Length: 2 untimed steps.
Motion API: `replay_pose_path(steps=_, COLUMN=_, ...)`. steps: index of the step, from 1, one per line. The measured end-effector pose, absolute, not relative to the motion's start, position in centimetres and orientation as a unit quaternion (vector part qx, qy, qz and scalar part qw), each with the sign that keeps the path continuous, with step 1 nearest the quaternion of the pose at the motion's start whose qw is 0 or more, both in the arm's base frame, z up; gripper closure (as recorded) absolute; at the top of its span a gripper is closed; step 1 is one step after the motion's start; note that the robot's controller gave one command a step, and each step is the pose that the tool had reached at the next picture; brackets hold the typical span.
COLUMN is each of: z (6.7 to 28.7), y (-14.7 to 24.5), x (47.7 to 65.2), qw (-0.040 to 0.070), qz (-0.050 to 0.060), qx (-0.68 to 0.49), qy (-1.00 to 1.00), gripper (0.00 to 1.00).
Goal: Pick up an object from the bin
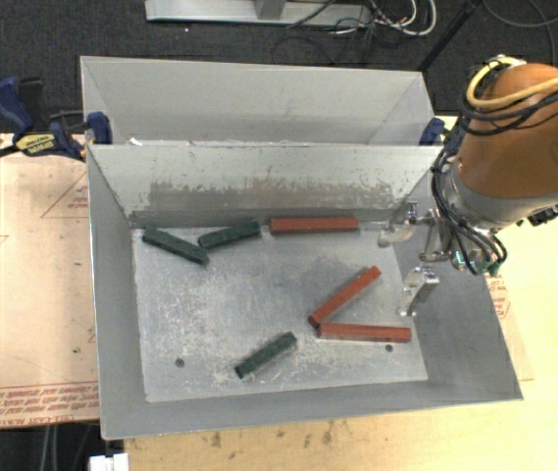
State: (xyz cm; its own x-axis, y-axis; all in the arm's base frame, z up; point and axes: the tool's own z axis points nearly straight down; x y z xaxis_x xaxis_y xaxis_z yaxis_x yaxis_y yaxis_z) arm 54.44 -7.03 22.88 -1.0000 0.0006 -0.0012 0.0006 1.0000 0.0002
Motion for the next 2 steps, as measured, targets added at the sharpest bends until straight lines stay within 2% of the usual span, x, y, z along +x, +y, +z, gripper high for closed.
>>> replay_pose_path(steps=1, z=18.5, y=-7.2, x=55.2, qw=0.004, qz=0.0, qx=-0.033, qy=0.999, gripper=0.0)
replay_pose_path(steps=2, z=7.7, y=-6.9, x=52.0, qw=0.004, qz=-0.001, qx=-0.108, qy=0.994, gripper=1.0)
